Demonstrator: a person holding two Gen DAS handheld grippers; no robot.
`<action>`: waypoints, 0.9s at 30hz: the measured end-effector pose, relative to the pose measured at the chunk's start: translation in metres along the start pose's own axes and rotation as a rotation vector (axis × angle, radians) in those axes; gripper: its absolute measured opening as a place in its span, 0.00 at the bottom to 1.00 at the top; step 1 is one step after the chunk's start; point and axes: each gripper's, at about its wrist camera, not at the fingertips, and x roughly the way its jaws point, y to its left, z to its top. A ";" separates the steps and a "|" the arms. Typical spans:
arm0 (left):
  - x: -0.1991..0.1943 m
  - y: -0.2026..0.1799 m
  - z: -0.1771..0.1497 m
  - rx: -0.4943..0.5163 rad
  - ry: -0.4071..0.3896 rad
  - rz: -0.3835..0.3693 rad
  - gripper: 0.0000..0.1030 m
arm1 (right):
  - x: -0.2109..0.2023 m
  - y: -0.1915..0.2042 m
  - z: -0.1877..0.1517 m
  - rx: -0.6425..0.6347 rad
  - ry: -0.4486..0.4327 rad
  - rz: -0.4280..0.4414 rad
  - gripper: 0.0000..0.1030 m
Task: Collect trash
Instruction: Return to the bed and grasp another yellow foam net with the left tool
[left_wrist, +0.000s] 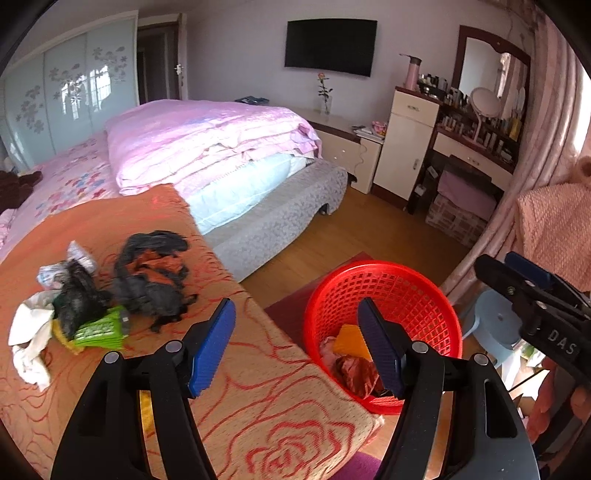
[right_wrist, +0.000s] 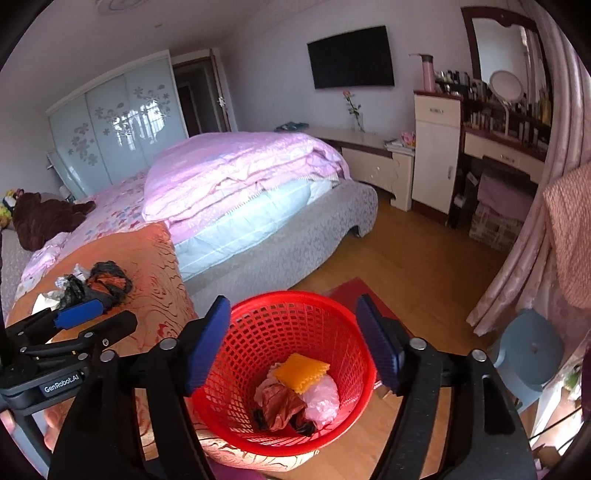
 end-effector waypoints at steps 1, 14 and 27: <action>-0.003 0.004 -0.001 -0.005 -0.002 0.004 0.64 | -0.003 0.003 0.000 -0.006 -0.007 0.005 0.70; -0.042 0.080 -0.018 -0.078 -0.017 0.104 0.68 | -0.025 0.039 0.004 -0.057 -0.039 0.088 0.74; -0.034 0.127 -0.059 -0.142 0.079 0.118 0.68 | -0.023 0.055 -0.003 -0.079 -0.015 0.118 0.74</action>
